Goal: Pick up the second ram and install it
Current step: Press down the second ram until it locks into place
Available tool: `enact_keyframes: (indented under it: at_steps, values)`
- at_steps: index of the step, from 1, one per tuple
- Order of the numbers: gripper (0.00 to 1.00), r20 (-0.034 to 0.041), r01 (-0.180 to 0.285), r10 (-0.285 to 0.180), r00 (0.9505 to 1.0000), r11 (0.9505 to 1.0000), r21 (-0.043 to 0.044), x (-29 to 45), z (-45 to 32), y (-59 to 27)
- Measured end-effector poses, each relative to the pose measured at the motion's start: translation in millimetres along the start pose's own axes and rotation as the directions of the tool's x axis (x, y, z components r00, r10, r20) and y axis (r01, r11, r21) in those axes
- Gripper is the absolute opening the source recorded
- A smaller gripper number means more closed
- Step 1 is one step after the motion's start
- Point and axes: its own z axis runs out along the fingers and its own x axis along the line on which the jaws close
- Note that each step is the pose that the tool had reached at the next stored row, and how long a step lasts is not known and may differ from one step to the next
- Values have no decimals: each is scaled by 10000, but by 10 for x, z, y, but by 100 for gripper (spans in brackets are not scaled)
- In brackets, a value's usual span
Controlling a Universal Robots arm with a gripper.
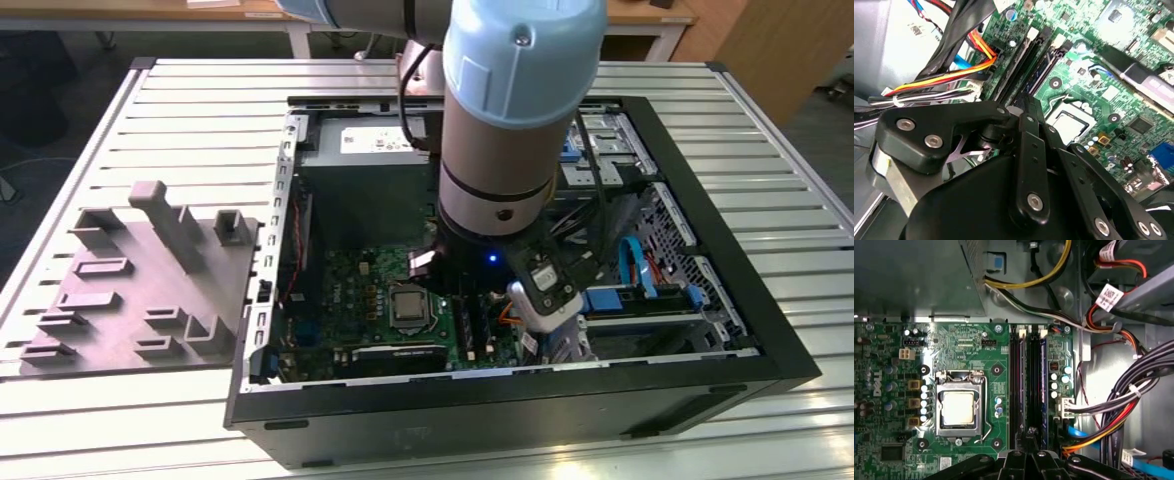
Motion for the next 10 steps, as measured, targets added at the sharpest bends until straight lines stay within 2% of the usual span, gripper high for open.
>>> enact_keyframes:
  at_steps: [10]
  values:
    - [10,0,4,-4,10000,10000,27,1,41,-40]
